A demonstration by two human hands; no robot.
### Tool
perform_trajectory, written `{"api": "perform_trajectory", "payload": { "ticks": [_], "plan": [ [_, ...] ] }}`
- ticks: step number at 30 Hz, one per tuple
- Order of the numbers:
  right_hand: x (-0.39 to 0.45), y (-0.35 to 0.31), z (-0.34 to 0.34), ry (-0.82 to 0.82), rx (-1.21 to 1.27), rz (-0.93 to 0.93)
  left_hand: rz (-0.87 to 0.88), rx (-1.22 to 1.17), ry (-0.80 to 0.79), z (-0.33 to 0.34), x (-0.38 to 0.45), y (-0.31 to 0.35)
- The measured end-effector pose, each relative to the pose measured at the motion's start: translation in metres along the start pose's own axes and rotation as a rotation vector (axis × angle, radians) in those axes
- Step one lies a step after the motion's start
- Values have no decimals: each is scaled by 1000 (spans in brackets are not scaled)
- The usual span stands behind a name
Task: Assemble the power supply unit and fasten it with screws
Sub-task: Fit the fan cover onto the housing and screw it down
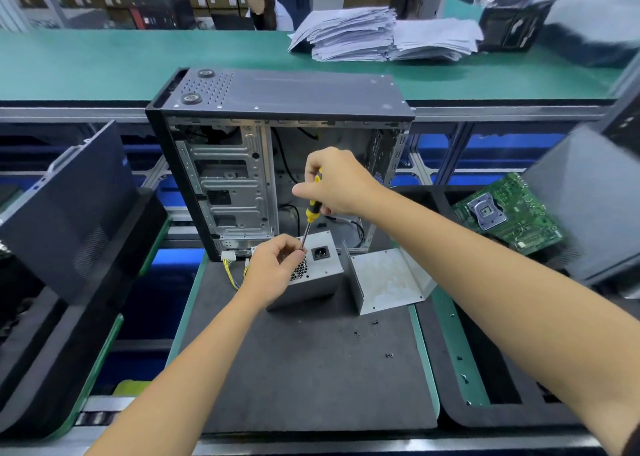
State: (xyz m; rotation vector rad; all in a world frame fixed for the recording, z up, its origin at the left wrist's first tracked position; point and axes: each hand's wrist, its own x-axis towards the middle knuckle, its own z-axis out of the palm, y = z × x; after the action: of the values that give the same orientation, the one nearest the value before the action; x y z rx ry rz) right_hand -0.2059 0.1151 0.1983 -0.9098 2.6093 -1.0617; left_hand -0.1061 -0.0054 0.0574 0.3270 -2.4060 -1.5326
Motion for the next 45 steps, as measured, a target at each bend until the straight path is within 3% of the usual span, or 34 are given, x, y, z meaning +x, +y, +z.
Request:
{"api": "perform_trajectory", "payload": {
  "ticks": [7,11,26,45],
  "plan": [
    [-4,-5,-3,-178,-257,-145,1,69,-53,1,0,-1],
    [-8,-10,-8,-309,-281,-197,15,65,-71,1,1,0],
    [-23,-11,1,-391,-429,-418,63,167,-128,-3,2,-1],
    [-34,-12,-1,-436,-534,-466,140,194,-260,-13,7,-6]
  ]
}}
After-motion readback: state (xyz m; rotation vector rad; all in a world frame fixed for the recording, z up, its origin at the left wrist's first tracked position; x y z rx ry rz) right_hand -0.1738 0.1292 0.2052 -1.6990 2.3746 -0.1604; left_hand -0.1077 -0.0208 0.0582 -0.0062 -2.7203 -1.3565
